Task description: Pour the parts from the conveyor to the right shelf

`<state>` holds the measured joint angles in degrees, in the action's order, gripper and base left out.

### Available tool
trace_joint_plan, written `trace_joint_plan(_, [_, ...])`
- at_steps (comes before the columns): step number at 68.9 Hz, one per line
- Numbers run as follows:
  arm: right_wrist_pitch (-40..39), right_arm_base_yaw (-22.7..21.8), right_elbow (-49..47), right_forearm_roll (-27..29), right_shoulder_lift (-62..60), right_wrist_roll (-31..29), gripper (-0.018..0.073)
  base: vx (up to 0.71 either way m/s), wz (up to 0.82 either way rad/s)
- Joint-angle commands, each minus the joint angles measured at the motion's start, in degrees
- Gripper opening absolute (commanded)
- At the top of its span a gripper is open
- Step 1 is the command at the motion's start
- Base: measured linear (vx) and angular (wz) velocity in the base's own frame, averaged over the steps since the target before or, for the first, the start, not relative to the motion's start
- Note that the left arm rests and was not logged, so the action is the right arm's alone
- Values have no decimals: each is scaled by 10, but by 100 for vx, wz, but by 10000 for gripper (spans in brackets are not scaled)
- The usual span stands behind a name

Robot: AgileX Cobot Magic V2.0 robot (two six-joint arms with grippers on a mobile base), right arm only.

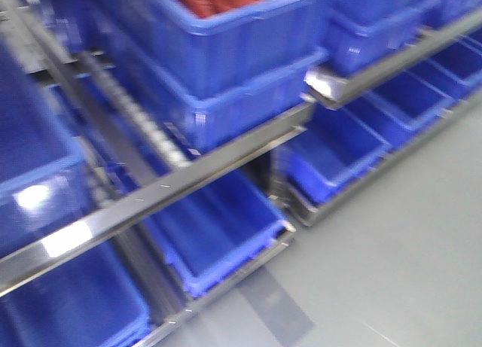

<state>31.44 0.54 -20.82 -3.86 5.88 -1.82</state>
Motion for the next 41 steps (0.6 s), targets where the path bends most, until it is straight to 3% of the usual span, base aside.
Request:
trace_joint_plan(1, [-47, 0, -15, -4, 7, -6, -6, 19, 74])
trace_joint_plan(41, [-47, 0, -15, -4, 7, -6, -6, 18, 67])
